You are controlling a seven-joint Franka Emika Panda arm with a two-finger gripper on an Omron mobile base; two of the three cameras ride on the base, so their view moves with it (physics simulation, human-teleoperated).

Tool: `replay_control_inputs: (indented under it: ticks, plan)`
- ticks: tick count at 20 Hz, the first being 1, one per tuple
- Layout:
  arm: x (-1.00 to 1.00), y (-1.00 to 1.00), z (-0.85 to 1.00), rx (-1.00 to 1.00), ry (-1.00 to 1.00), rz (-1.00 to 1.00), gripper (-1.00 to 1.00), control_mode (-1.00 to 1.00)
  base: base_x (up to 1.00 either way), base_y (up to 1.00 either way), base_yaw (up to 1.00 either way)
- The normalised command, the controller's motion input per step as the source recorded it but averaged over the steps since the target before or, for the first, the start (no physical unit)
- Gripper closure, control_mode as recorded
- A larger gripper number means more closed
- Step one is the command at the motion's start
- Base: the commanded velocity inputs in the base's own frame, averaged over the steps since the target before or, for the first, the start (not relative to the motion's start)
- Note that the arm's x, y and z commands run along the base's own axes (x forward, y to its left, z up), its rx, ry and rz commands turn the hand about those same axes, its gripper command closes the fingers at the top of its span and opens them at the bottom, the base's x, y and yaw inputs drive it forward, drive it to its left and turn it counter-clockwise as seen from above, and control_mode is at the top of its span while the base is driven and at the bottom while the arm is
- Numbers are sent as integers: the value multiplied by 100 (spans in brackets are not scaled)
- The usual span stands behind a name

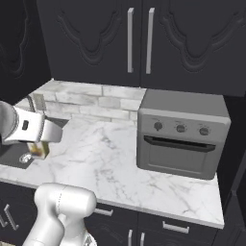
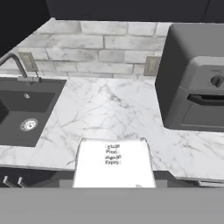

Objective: Sort all alcoholic drinks to one cabinet, and non-alcoholic drinks to the other.

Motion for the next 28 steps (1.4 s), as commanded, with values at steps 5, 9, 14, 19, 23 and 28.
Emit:
replay_control_inputs:
  ticks: [5, 9, 14, 19, 23, 28]
  plan:
    - [21, -2, 0, 0, 0, 2, 100, -100, 0, 0, 0]
    - [0, 0, 0, 0, 1, 2, 100, 100, -2, 0, 1]
    - [0, 0, 0, 0, 0, 0, 100, 100, -76, -3, 0]
    - [0, 0, 0, 0, 0, 0, 100, 100, -98, -28, -13]
    - [0, 0, 0, 0, 0, 0, 100, 100, -51, -43, -46]
    - [0, 0, 0, 0, 0, 0, 100, 100, -36, -44, -62]
